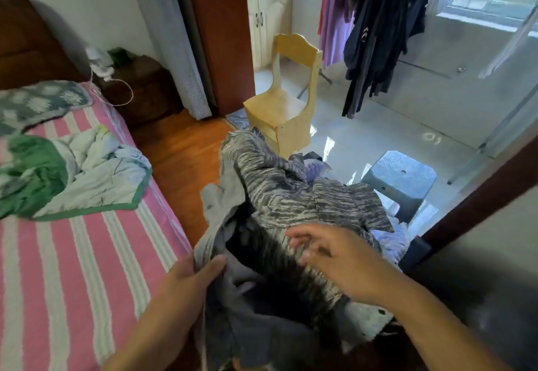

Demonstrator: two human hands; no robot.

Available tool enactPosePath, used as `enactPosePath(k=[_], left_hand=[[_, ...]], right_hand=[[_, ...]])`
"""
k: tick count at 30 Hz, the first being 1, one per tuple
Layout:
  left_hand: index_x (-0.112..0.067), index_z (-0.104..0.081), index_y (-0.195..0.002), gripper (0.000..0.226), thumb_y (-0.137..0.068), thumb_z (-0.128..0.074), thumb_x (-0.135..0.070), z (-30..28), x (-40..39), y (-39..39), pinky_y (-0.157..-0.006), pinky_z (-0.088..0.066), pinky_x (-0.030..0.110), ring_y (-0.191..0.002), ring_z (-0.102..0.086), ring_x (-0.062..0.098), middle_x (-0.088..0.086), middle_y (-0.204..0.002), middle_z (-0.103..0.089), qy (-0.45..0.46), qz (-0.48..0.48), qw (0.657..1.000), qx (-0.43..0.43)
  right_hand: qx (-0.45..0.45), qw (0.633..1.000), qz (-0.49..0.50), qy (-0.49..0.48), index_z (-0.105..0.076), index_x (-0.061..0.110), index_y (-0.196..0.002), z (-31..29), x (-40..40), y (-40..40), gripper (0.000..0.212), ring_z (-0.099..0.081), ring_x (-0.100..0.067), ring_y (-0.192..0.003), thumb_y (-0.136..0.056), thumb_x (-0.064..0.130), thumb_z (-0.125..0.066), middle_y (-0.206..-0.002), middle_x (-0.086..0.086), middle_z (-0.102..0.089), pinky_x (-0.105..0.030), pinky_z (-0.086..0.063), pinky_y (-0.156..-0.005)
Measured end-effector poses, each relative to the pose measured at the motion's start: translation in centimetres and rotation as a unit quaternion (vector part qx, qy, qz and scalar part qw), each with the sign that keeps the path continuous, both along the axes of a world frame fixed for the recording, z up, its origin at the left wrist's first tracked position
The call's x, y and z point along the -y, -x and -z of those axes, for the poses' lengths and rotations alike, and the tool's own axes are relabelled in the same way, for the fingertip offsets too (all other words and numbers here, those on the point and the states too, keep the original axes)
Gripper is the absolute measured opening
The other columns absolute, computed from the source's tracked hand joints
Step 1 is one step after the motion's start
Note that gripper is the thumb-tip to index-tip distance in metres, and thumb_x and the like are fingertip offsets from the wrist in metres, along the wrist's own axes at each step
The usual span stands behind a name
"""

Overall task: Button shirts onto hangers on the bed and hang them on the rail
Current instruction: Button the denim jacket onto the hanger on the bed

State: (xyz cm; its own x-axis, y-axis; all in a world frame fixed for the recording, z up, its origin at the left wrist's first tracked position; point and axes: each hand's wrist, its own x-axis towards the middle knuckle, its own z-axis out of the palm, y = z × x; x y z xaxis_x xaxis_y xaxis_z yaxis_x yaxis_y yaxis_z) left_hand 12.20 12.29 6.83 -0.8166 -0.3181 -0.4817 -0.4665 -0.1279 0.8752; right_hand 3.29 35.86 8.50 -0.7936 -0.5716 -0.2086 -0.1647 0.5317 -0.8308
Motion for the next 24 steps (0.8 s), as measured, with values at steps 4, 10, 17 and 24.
enactPosePath(k=[4, 10, 17, 24], left_hand=[[-0.03, -0.073, -0.096, 0.03, -0.072, -0.067, -0.046, -3.3, 4.3, -2.3, -0.081, -0.058, 0.053, -0.089, -0.073, 0.033, 0.007, -0.088, -0.077, 0.262, 0.115, 0.958, -0.025], [-0.028, -0.077, -0.091, 0.011, -0.093, -0.071, -0.019, -13.6, 10.7, -7.1, -0.05, -0.05, 0.027, -0.058, -0.067, 0.016, 0.002, -0.074, -0.075, 0.364, 0.167, 0.913, -0.078], [-0.013, -0.07, -0.082, 0.017, -0.087, -0.056, -0.02, -21.4, 19.6, -18.5, -0.053, -0.047, 0.035, -0.064, -0.062, 0.021, 0.005, -0.07, -0.064, 0.484, 0.102, 0.867, -0.067], [-0.02, -0.066, -0.082, 0.016, -0.094, -0.055, -0.015, -21.3, 33.5, -34.1, -0.068, -0.045, 0.042, -0.073, -0.058, 0.015, -0.001, -0.076, -0.061, 0.576, -0.016, 0.817, 0.014]], right_hand=[[-0.22, 0.954, -0.18, -0.092, -0.017, 0.044, -0.158, 2.0, 10.8, 5.6, 0.086, -0.017, -0.016, -0.148, -0.095, 0.001, -0.056, -0.164, 0.012, -0.011, -0.037, -0.024, -0.12], [-0.221, 0.846, -0.451, -0.176, -0.035, 0.028, -0.156, 5.9, 26.7, 6.6, 0.075, -0.016, -0.027, -0.151, -0.088, 0.02, -0.066, -0.166, -0.006, -0.021, -0.034, -0.013, -0.121], [0.028, 0.81, -0.583, -0.057, -0.052, 0.036, -0.14, 3.2, 34.4, -5.0, 0.065, -0.05, -0.01, -0.133, -0.081, 0.013, -0.068, -0.145, 0.02, -0.051, -0.032, -0.045, -0.107], [-0.118, 0.887, -0.443, 0.052, -0.07, 0.02, -0.079, 0.7, 46.9, -14.3, 0.029, -0.058, -0.005, -0.069, -0.095, 0.043, -0.061, -0.072, 0.015, -0.067, -0.031, -0.05, -0.067]])
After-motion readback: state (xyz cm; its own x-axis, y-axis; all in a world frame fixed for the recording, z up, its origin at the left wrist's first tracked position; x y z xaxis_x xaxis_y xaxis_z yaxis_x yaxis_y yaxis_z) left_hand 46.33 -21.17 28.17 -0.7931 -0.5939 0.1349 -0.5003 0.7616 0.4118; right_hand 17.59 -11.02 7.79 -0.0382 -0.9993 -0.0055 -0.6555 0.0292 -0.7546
